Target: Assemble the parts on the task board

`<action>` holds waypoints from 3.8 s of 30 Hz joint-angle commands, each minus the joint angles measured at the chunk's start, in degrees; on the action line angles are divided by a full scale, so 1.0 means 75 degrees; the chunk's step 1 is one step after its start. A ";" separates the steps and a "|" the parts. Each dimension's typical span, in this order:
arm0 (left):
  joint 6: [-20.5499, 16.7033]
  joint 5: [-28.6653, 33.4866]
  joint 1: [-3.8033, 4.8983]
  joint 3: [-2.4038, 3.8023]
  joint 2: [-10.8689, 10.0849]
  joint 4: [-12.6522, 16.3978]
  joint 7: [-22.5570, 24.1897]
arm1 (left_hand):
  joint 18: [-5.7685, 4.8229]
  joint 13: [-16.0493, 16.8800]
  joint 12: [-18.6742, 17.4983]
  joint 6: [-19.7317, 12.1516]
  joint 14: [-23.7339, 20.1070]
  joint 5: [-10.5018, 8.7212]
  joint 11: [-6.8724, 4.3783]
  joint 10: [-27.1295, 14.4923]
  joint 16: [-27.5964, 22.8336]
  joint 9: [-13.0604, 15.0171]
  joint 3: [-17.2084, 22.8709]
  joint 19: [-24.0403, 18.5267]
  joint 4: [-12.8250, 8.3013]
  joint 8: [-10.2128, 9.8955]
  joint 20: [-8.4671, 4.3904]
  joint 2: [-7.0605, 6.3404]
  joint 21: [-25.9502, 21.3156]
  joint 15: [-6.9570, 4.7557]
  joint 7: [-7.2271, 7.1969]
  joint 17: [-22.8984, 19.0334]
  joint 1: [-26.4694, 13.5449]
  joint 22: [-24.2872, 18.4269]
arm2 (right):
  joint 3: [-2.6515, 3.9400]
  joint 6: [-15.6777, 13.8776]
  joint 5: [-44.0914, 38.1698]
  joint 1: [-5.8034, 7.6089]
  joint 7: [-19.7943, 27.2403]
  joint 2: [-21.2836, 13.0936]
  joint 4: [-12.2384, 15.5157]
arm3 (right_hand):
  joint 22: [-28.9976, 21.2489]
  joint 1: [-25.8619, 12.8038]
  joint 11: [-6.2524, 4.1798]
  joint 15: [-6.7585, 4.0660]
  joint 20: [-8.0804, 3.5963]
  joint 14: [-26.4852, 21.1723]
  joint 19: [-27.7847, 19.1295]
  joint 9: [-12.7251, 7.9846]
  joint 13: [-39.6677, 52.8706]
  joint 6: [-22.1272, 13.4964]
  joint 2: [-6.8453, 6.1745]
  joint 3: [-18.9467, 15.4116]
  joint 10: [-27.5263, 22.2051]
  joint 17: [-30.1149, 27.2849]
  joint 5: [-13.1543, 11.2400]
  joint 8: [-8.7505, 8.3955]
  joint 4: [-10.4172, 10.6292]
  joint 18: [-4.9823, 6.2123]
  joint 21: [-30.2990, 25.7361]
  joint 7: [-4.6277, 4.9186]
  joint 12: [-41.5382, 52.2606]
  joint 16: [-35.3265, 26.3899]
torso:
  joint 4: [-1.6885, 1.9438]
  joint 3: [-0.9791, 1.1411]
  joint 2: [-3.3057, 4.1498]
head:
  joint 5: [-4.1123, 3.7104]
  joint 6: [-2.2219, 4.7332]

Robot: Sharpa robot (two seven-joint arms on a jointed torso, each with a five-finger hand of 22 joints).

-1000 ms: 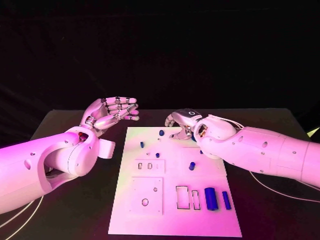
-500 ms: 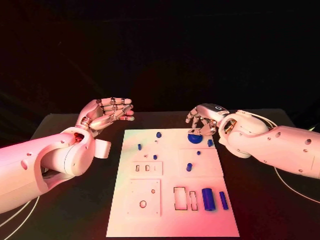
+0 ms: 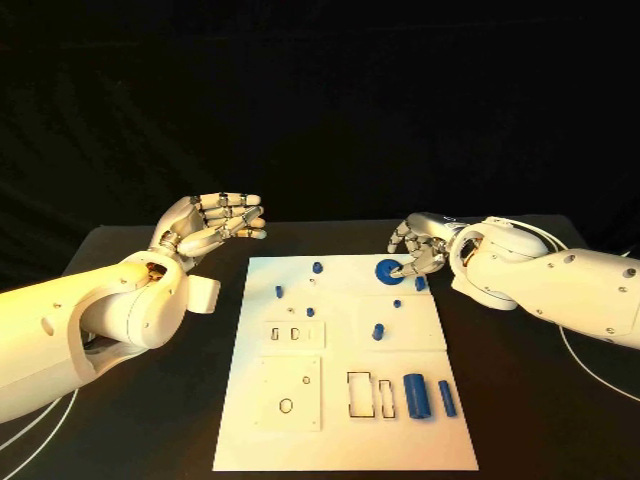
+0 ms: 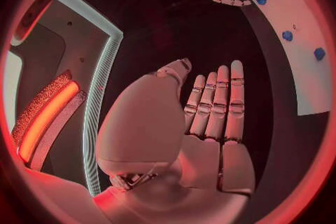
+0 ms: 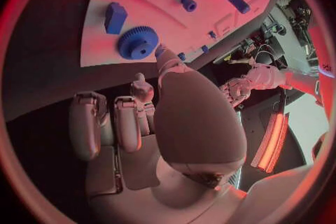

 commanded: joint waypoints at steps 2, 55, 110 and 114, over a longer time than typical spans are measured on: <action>0.0136 0.0030 0.0011 0.0006 0.0015 -0.0008 0.0057 | 0.0050 0.0013 -0.0030 0.0030 0.0024 -0.0046 -0.0009 0.0057 0.0025 0.0012 0.0049 -0.0044 -0.0026 -0.0007 0.0003 -0.0014 0.0045 -0.0017 0.0232 0.0020 -0.0013 0.0021 | 0.0001 0.0603 0.0069 -0.0011 -0.0310 0.0027 -0.0055 | 0.1403 -0.0001 0.0011 0.0062 0.0046 0.0676 0.0379 0.0030 0.0304 -0.0024 0.0097 -0.0012 0.0146 0.1466 0.0099 0.0095 0.0011 -0.0167 0.0208 0.0043 0.0249 0.0164 | 0.0019 -0.0005 0.0002 | 0.0051 -0.0040; 0.0140 0.0029 0.0010 0.0005 0.0049 -0.0067 -0.0022 | 0.0051 0.0013 -0.0033 0.0039 0.0027 -0.0042 -0.0013 0.0067 0.0032 0.0014 0.0068 -0.0055 -0.0034 -0.0003 0.0000 0.0001 0.0080 -0.0022 0.0227 0.0037 -0.0011 0.0042 | -0.0032 -0.0342 -0.1467 -0.0160 -0.0374 0.0308 0.0040 | 0.2006 0.0296 -0.0168 -0.0072 -0.0063 0.0766 0.0824 -0.0106 0.1341 0.0542 0.0000 0.1838 0.0957 0.1880 0.0585 0.0297 -0.0091 -0.0347 0.0798 -0.0145 0.0954 0.0328 | -0.0001 -0.0010 -0.0002 | 0.0059 -0.0122; 0.0160 0.0023 0.0012 0.0005 0.0165 -0.0076 -0.0075 | 0.0048 0.0008 -0.0055 0.0023 0.0019 -0.0042 -0.0008 0.0061 0.0037 0.0011 0.0097 -0.0106 -0.0057 -0.0016 -0.0002 -0.0005 0.0156 -0.0021 0.0236 0.0076 -0.0018 0.0089 | -0.0057 -0.1131 -0.2387 -0.0737 -0.0914 0.2366 -0.0318 | 0.2006 -0.0136 -0.0142 -0.0060 -0.0061 0.0752 0.0824 -0.0149 0.1467 0.0581 -0.0175 0.2371 0.1072 0.1817 0.0961 0.0278 -0.0115 -0.0347 0.0798 -0.0108 0.1006 0.0305 | 0.0001 -0.0006 0.0003 | 0.0174 -0.0129; 0.0162 0.0023 0.0012 0.0005 0.0157 -0.0075 -0.0083 | 0.0048 0.0008 -0.0055 0.0023 0.0019 -0.0042 -0.0008 0.0061 0.0037 0.0011 0.0097 -0.0106 -0.0057 -0.0016 -0.0002 -0.0005 0.0156 -0.0021 0.0236 0.0076 -0.0018 0.0089 | -0.0056 -0.1154 -0.2382 -0.0737 -0.0928 0.2388 -0.0378 | 0.2006 -0.0152 -0.0138 -0.0056 -0.0057 0.0748 0.0824 -0.0153 0.1442 0.0565 -0.0181 0.2385 0.1046 0.1802 0.0939 0.0269 -0.0121 -0.0347 0.0798 -0.0102 0.0982 0.0299 | -0.0009 -0.0005 0.0008 | 0.0178 -0.0123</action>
